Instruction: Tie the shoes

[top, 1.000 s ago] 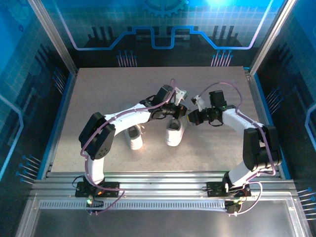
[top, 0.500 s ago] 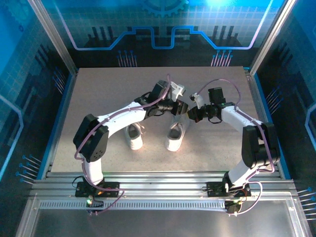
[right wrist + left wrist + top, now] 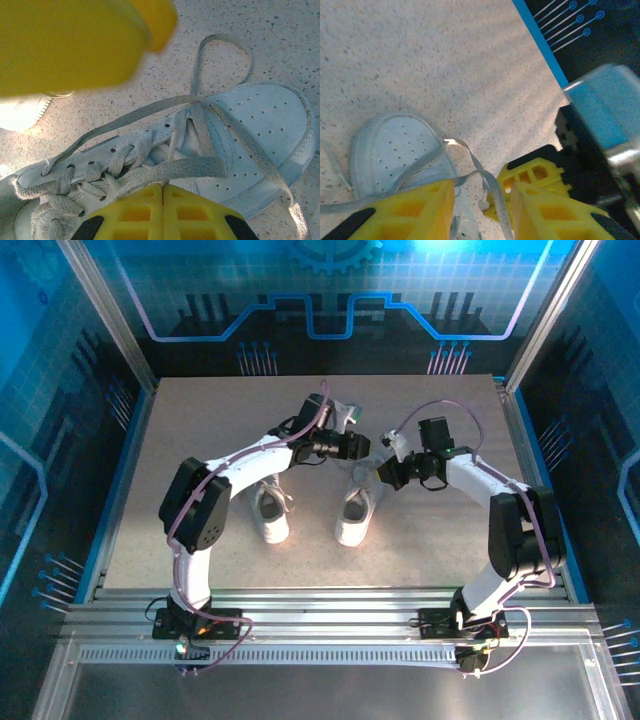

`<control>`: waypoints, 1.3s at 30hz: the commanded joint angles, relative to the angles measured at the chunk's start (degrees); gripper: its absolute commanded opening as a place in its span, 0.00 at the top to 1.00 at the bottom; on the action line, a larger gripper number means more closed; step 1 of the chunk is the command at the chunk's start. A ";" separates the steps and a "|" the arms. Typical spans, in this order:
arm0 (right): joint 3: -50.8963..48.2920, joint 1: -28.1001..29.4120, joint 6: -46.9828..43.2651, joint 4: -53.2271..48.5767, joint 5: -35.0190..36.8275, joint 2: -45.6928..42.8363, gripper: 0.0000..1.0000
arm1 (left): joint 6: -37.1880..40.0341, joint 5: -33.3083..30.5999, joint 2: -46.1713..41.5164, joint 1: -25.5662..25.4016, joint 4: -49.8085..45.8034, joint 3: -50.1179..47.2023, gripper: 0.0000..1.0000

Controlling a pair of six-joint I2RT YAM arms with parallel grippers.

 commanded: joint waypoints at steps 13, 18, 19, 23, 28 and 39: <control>-0.17 0.97 -1.54 0.59 -1.30 -1.45 1.00 | -5.85 6.41 5.13 -1.87 2.42 3.75 0.70; -0.39 0.97 -1.45 0.97 -1.29 -1.87 1.00 | -5.70 6.16 4.79 -1.93 1.96 3.61 0.77; -0.47 0.97 -1.40 1.19 -1.32 -1.95 1.00 | -5.63 6.09 4.76 -1.89 1.65 3.59 0.78; -0.78 0.96 -0.90 1.89 -1.28 -2.39 1.00 | -5.14 5.71 4.60 -1.89 0.65 3.66 0.85; -0.88 0.97 -1.09 1.79 -0.93 -2.62 1.00 | -4.00 4.77 3.93 -1.94 -0.43 3.38 1.00; -0.11 -0.43 -0.75 -2.80 4.16 -5.57 0.73 | -0.22 -0.60 -2.55 0.29 -0.25 -0.04 1.00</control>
